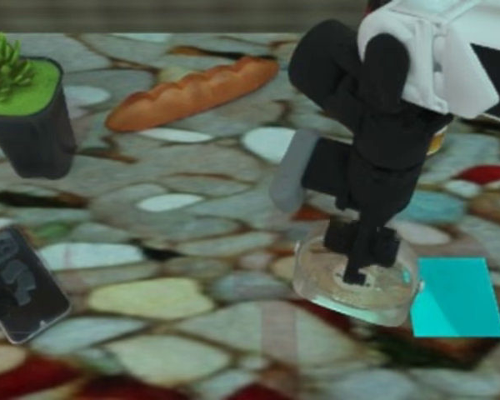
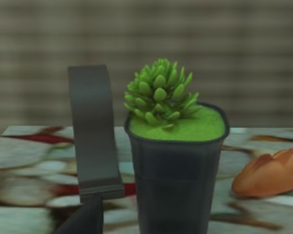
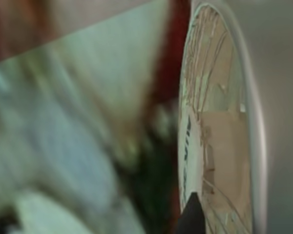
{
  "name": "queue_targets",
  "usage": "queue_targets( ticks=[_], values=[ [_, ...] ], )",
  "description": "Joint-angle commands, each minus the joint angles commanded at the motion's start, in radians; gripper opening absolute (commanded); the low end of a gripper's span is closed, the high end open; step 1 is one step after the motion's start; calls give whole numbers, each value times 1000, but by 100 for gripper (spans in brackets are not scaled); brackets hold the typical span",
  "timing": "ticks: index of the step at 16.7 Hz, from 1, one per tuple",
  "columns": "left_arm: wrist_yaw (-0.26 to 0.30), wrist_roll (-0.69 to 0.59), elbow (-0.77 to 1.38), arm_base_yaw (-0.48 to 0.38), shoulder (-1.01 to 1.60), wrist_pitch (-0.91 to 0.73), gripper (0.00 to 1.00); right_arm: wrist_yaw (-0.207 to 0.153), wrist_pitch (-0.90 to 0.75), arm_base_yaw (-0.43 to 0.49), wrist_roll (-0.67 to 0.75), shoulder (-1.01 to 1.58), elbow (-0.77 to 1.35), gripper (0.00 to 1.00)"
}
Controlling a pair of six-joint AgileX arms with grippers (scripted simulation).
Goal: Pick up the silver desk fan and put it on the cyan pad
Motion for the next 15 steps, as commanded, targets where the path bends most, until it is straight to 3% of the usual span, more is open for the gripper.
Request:
queue_targets(
  ticks=[3,4,15],
  values=[
    [0,0,0,0,0,0,100,0,0,0,0,0,0,2],
    [0,0,0,0,0,0,100,0,0,0,0,0,0,0],
    [0,0,0,0,0,0,100,1,-42,0,1,2,43,0]
  ],
)
